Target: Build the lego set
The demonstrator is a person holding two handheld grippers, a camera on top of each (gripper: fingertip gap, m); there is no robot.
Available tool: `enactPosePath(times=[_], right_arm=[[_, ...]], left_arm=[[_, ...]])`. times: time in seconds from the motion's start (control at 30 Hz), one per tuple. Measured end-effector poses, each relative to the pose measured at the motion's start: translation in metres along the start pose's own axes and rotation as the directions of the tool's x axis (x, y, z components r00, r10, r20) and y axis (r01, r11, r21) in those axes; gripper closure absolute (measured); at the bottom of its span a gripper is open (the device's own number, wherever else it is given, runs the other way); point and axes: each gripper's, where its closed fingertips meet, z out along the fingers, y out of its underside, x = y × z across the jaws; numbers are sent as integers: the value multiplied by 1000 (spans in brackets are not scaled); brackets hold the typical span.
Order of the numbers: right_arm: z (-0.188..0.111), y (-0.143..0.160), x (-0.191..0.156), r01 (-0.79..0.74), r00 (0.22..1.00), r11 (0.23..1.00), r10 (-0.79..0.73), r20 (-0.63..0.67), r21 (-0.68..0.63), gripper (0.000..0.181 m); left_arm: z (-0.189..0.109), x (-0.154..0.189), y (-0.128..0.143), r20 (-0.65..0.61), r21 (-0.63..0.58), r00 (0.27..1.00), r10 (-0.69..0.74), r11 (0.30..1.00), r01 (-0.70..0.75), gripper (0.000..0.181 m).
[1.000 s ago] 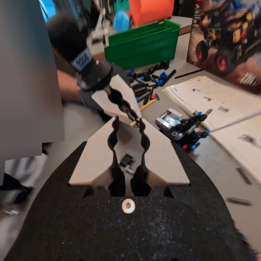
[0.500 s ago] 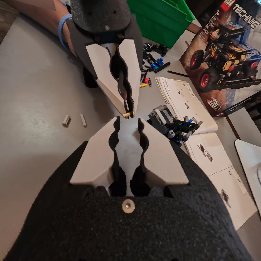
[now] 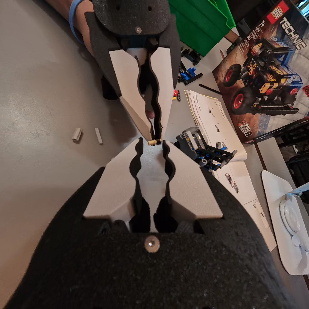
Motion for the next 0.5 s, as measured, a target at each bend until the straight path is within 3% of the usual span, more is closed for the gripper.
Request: enactPosePath(times=[0.5], right_arm=[[-3,-2,0,19,1000,1000,-19,4,9,166]], left_arm=[[0,2,0,-9,0,1000,11,1000,-11,179]])
